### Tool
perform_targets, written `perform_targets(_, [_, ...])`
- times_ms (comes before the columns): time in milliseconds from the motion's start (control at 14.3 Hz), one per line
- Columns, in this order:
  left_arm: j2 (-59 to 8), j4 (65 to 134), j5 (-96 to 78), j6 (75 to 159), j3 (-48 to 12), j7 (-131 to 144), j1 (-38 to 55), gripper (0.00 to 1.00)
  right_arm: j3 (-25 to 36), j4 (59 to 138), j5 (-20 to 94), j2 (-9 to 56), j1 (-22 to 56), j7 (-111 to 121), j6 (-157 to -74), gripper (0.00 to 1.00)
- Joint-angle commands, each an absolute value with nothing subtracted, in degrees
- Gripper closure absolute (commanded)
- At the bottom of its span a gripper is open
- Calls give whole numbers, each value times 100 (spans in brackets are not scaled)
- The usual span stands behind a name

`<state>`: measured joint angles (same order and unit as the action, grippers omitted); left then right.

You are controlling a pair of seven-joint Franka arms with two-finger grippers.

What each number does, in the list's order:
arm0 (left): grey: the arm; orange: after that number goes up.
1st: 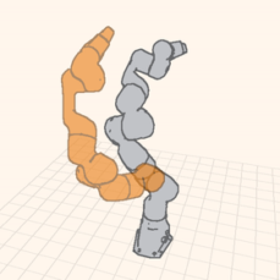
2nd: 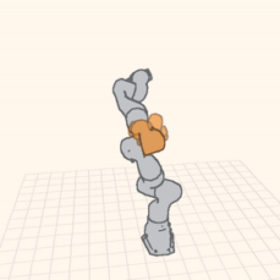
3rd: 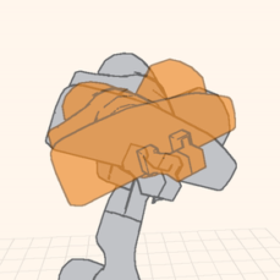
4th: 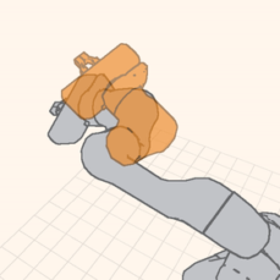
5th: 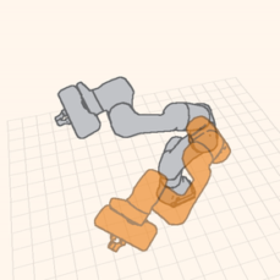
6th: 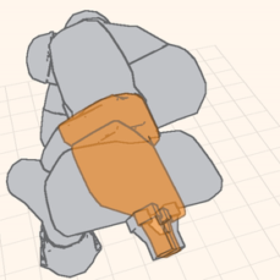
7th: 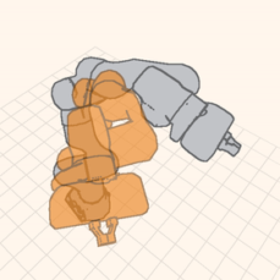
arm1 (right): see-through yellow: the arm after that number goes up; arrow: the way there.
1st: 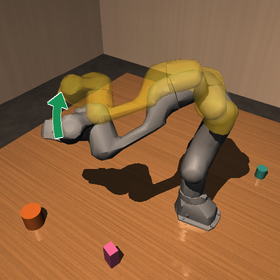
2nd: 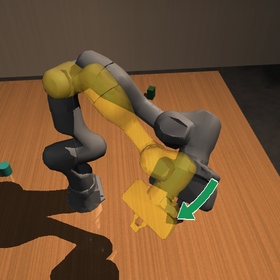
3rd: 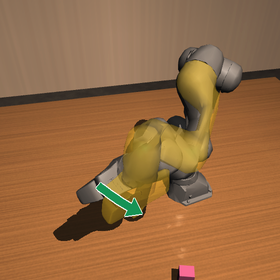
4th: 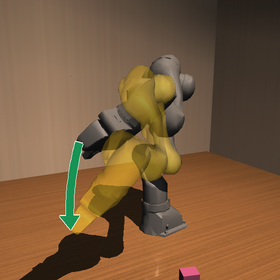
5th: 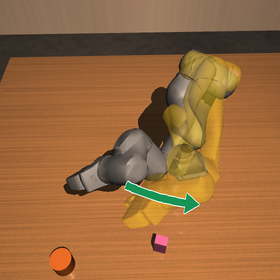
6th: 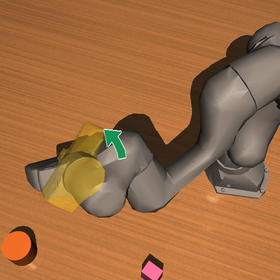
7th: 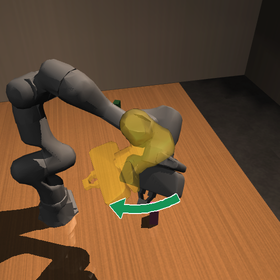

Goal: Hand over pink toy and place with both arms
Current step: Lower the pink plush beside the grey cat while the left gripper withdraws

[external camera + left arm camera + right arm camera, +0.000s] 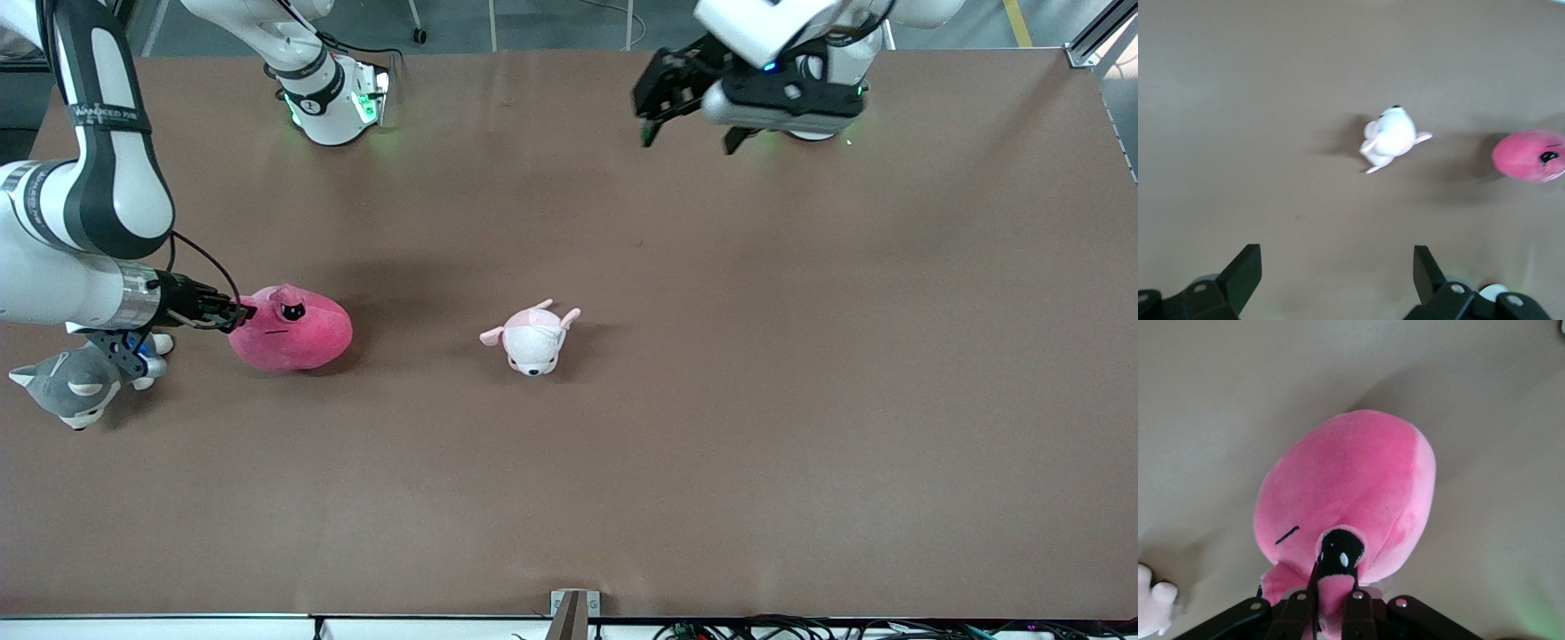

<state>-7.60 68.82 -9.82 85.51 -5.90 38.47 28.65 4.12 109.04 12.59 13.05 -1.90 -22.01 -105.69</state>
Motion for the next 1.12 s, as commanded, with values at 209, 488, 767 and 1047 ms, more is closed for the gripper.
perform_targets(209, [438, 8338, -809, 8446, -633, 1664, 1690, 0, 308, 11724, 1661, 1134, -694, -1301, -11127, 99])
perform_targets(488, [826, 9051, -317, 8438, -633, 1046, 1144, 0, 308, 11716, 1670, 1160, -712, -1292, -11118, 93])
perform_targets(767, [721, 9079, 226, 8446, -650, 1072, 896, 0, 308, 11602, 1661, 1151, -686, -1292, -11092, 0])
perform_targets(1047, [598, 9044, 281, 8560, -624, 1028, 538, 0, 273, 11049, 1469, 1151, -624, -1196, -10916, 0])
